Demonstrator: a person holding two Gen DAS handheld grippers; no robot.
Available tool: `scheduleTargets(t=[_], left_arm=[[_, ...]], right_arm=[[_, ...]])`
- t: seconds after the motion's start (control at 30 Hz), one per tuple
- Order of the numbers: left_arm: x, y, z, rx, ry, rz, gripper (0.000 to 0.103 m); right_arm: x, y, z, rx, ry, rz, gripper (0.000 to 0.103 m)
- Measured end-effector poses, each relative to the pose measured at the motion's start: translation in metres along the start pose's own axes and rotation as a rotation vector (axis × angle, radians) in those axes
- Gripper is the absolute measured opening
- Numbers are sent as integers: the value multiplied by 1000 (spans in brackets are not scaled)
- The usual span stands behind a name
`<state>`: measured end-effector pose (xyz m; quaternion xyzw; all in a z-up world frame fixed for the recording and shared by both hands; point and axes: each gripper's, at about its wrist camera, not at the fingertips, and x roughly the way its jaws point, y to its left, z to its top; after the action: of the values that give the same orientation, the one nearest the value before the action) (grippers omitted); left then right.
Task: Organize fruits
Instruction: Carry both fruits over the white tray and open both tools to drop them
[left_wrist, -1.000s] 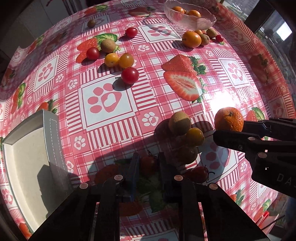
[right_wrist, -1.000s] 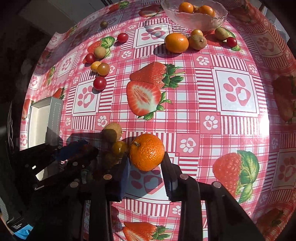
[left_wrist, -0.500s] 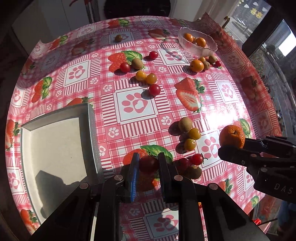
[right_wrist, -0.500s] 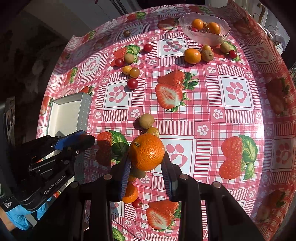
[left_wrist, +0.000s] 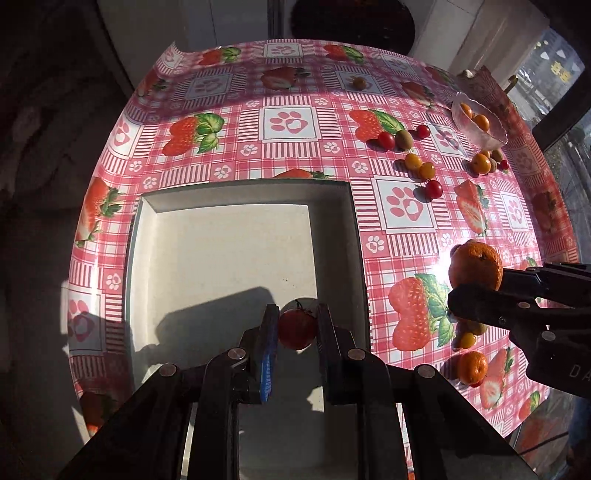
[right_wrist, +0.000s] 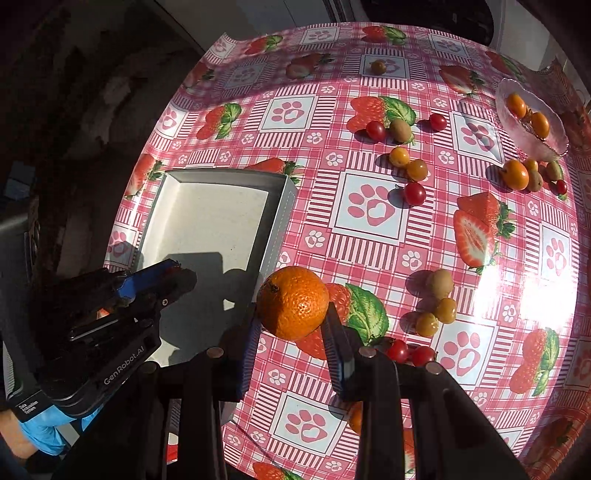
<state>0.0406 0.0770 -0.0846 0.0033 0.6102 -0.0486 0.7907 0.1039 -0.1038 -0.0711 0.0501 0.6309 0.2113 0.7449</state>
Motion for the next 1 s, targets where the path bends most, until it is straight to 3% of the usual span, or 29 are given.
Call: scheduleTargets(t=[0.33,0.57,0.77,0.83,0.87,0.9,0.93,1.0], left_arm=[[43,74,13,-97,53,73,21],[69,80,20,-94,71,80,21],[74,74,25,-74,88,61,22],[72,73,29,-68,87,61,31],[71,75,32,-71,92,71,55],[71,77,34,-76,93,116,72],[72,81,32,-84,87,135,78],[73,86,30,-102,99,95,78]], right_arm=[[67,66,52,-123,89,-22,36],[96,69,73,-113,121,-78,36],[114,64,68,-113,169,-119,36],[118,63,65,-112,183,-121,38],[118,63,64,-114,181,-121,38],[117,64,64,-116,175,-130,39],[117,63,64,-113,175,-132,39],[117,60,64,-95,177,-112,40]])
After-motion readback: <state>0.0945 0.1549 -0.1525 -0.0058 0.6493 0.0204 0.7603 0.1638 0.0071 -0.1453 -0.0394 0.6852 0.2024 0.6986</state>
